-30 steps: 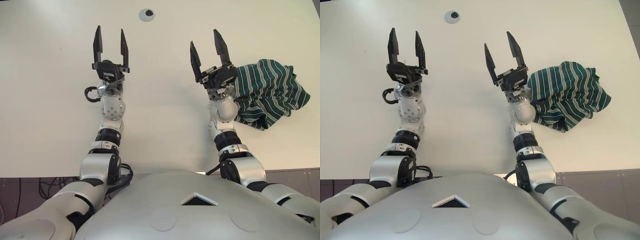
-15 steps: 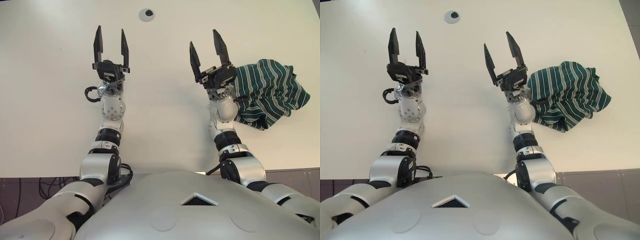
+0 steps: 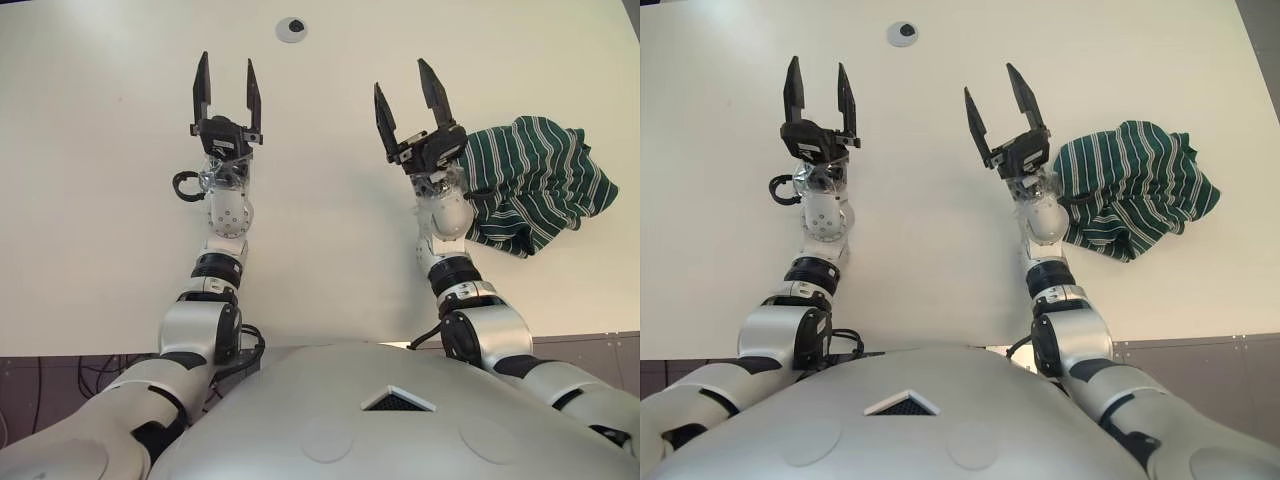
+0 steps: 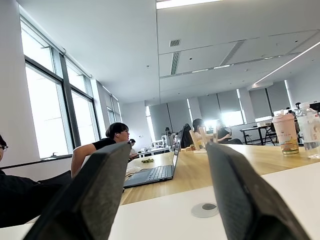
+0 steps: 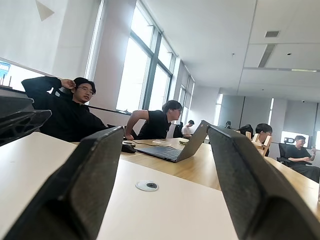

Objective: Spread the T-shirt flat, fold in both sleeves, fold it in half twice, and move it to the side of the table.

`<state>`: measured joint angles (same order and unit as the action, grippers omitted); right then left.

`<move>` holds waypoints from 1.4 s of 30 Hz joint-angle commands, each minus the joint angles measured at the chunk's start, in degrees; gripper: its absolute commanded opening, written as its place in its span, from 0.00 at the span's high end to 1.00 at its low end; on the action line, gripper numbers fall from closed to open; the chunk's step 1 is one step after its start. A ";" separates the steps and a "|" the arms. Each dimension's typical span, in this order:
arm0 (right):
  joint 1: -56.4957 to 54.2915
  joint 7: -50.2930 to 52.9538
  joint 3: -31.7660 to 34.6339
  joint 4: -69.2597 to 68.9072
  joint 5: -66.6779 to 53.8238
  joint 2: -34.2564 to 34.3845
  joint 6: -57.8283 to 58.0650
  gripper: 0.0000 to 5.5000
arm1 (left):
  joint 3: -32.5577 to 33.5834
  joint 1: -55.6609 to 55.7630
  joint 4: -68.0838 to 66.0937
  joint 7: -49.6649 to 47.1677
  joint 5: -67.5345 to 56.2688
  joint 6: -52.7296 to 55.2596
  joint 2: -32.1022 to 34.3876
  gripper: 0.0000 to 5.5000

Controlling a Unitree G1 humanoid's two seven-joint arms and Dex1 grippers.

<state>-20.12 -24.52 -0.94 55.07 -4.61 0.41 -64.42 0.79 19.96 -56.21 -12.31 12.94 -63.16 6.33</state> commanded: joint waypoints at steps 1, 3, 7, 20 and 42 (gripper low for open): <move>0.40 -1.87 1.84 8.25 -1.27 -1.15 0.91 0.45 | -1.03 -2.33 -6.40 -3.18 2.60 1.50 -0.68 0.50; -1.27 -2.44 2.60 10.25 -1.35 -1.25 1.49 0.45 | -1.42 -0.85 -8.24 -4.30 3.09 2.28 -0.80 0.50; -3.11 -2.56 4.35 12.72 -1.40 -1.70 1.91 0.45 | -2.31 2.12 -11.25 -4.79 3.37 3.60 -1.19 0.50; 13.69 -11.37 -0.15 -35.26 -18.57 -6.21 14.81 0.45 | -2.91 1.97 -10.37 0.94 -0.14 0.59 -1.95 0.50; 39.13 -7.35 19.88 -51.76 9.32 -45.50 61.19 0.45 | -2.99 -3.58 -3.47 -0.68 0.06 -0.74 -2.95 0.50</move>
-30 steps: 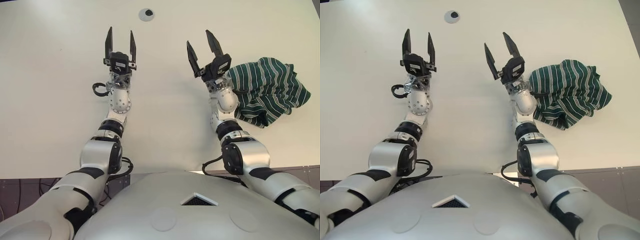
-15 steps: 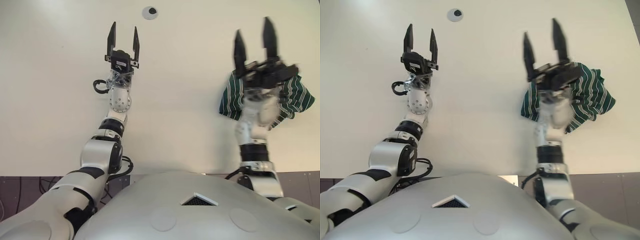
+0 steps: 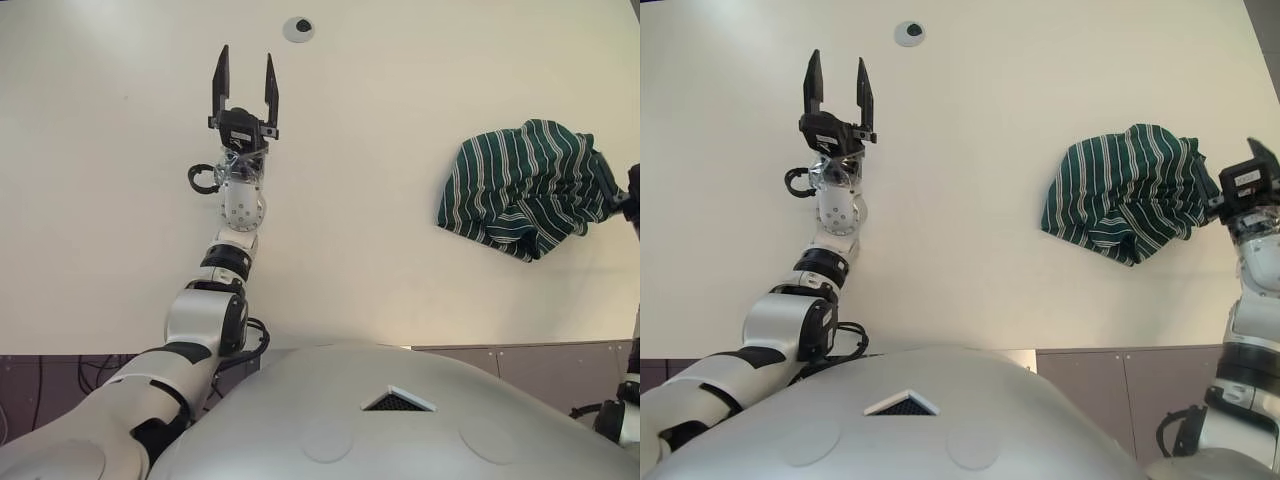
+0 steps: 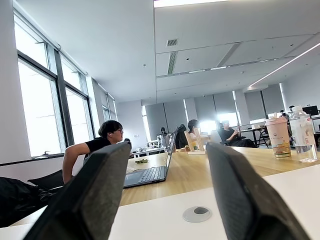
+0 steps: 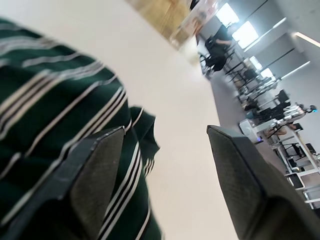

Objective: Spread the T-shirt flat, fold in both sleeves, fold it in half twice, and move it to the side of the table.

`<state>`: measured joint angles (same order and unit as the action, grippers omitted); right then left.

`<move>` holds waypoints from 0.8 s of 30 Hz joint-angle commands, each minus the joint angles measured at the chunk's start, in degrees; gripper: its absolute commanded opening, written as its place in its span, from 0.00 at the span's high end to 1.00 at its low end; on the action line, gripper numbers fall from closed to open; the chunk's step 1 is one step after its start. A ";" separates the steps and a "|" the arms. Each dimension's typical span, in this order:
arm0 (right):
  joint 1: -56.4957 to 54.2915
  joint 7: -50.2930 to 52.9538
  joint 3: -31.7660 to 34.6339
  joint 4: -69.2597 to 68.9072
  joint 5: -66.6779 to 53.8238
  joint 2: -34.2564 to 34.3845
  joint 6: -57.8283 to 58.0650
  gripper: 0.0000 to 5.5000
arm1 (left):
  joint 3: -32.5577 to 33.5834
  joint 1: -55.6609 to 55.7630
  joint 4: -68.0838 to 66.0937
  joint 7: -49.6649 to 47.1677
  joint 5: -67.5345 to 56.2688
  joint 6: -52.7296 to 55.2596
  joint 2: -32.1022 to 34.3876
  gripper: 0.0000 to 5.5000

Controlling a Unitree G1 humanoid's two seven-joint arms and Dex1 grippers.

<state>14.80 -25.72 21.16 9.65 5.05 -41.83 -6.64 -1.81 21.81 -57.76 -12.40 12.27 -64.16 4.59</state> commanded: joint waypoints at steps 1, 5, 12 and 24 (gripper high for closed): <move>5.76 -8.75 -3.30 -8.61 -0.41 -4.14 4.10 0.45 | -0.41 -5.53 -1.77 -0.67 0.78 0.32 -1.18 0.50; 6.26 -19.67 -12.50 -16.84 -3.17 -4.97 6.01 0.45 | -1.23 -5.75 -0.75 -1.69 2.37 0.82 -1.24 0.50; -0.62 -26.18 -27.34 -18.03 -4.97 0.70 2.63 0.45 | -1.72 -6.15 4.63 0.71 1.22 1.81 -0.93 0.50; -27.67 -15.47 -38.36 9.14 -7.39 32.37 1.89 0.45 | -0.46 -6.82 9.25 6.27 -4.32 3.55 0.42 0.50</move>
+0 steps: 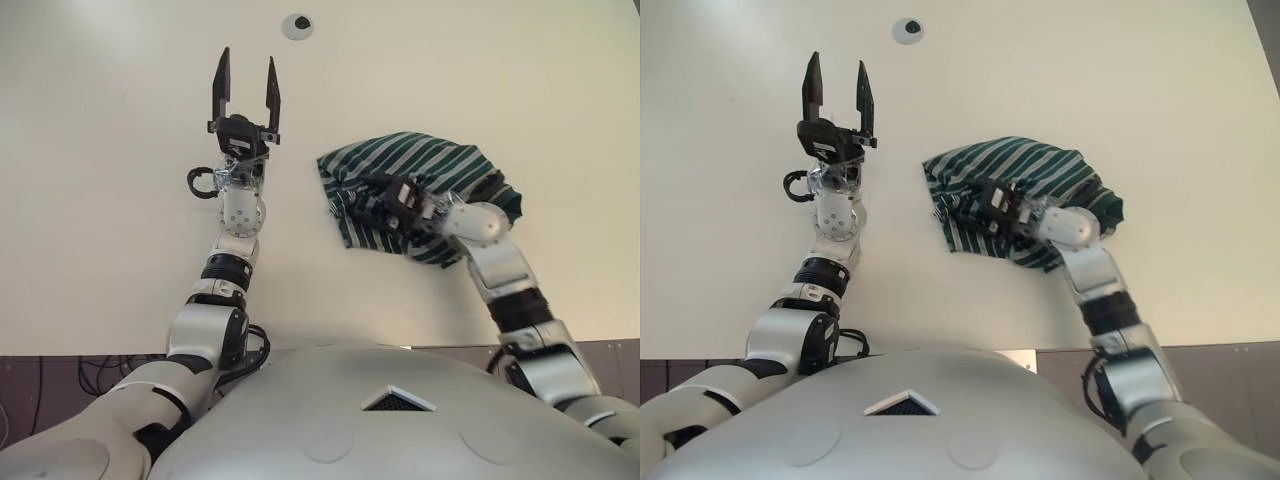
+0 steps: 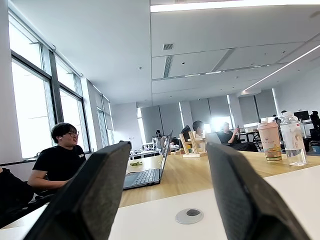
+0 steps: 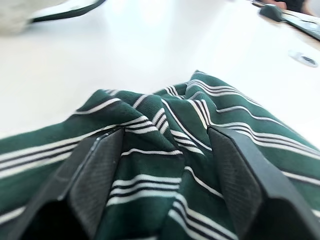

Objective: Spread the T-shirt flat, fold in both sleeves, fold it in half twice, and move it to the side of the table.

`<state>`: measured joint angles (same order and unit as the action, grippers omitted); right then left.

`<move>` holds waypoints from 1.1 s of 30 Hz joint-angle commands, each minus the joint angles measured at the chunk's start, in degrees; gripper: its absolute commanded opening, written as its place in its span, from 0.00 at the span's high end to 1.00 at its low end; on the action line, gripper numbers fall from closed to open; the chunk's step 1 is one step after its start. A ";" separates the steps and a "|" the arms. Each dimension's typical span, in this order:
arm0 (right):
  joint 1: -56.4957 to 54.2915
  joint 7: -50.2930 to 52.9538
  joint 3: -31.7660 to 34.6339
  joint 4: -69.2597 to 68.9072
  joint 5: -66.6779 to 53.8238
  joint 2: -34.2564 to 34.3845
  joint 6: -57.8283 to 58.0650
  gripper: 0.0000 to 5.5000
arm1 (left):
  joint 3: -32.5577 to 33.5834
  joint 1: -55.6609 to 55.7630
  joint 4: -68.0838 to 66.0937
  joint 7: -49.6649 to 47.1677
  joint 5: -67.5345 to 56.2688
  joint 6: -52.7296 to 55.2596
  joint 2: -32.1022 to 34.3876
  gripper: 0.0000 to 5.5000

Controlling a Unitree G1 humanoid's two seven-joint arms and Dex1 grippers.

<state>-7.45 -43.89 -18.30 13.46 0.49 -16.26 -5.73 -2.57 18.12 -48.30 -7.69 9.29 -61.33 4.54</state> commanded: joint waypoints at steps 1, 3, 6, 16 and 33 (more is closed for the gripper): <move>-6.68 2.89 2.22 6.15 -4.67 8.41 1.36 0.45 | 0.58 -3.32 -0.02 1.97 -1.86 0.78 0.59 0.50; -9.14 2.13 7.00 6.12 -11.55 10.04 5.61 0.45 | 0.97 -3.68 0.02 2.82 -2.79 0.98 0.58 0.50; -11.52 -0.83 16.59 2.15 -26.95 10.25 15.73 0.45 | 1.05 -4.10 0.25 4.20 -3.53 1.08 0.41 0.50; -7.32 -5.27 32.79 -13.00 -37.29 -1.02 16.53 0.45 | -7.05 -8.95 6.19 19.69 -4.19 2.56 1.82 0.50; 7.98 -16.28 29.96 3.45 -8.75 -20.16 -35.42 0.45 | -15.85 -19.11 25.29 30.74 -0.90 25.74 7.04 0.50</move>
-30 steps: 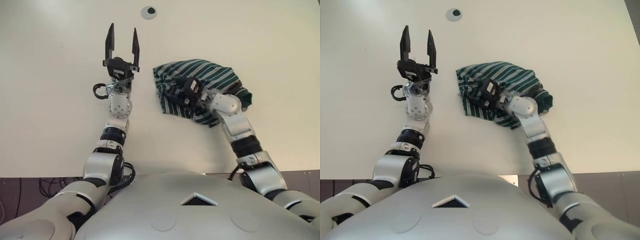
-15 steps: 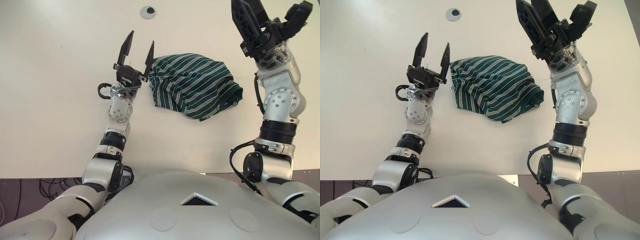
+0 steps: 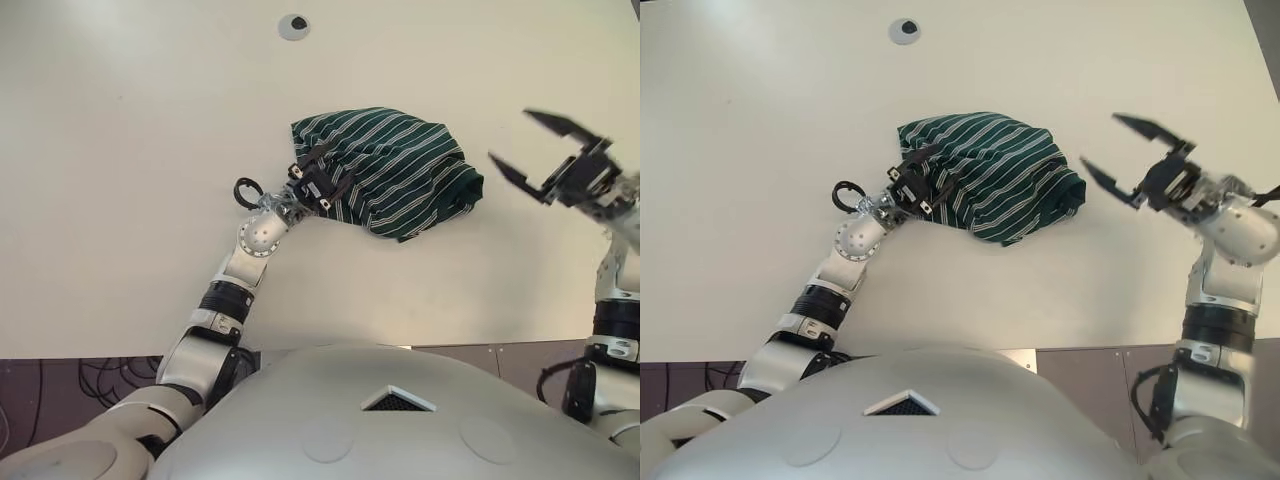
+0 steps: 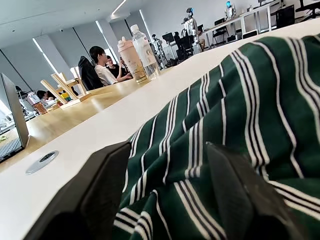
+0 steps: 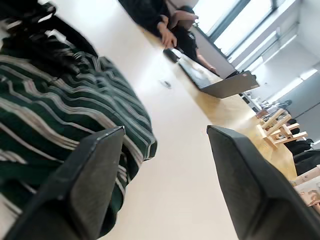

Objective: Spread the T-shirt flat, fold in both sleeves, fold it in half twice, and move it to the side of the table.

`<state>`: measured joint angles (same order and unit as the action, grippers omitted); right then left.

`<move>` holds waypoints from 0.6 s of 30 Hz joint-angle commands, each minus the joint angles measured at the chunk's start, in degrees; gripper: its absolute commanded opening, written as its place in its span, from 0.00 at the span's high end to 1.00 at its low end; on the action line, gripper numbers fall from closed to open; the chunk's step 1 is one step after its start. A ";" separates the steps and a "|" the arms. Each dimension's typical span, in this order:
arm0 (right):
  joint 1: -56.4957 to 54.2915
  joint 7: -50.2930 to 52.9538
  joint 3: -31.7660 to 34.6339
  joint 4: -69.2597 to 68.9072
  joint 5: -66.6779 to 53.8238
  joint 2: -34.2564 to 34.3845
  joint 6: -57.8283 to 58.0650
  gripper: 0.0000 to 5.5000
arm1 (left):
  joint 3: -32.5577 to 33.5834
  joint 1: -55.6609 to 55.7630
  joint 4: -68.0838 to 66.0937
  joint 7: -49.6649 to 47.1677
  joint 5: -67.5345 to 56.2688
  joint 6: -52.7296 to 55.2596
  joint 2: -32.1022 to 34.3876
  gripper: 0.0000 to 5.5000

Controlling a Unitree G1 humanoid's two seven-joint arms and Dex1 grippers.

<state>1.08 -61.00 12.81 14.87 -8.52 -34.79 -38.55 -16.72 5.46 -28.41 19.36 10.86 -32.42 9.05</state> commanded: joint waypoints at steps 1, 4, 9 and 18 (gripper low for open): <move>-0.83 1.43 -1.18 2.64 -0.08 -1.57 -2.98 0.45 | -2.88 -7.63 8.09 5.59 -3.21 -4.72 3.55 0.50; -1.57 2.96 -2.00 3.71 -0.43 -1.41 -3.79 0.45 | -6.33 -10.69 13.27 10.13 -2.89 -7.20 7.21 0.50; -1.81 4.38 -3.11 3.88 -0.87 -1.86 -4.19 0.45 | -8.86 -12.59 13.91 9.41 4.93 -6.95 10.60 0.50; -1.71 6.05 -4.74 3.01 -1.10 -1.81 -4.10 0.45 | -11.91 -12.66 15.83 2.75 17.44 -2.56 10.57 0.50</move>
<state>-0.19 -55.20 8.66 18.56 -9.05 -34.85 -42.39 -26.74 -5.98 -10.96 21.69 24.19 -38.42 19.13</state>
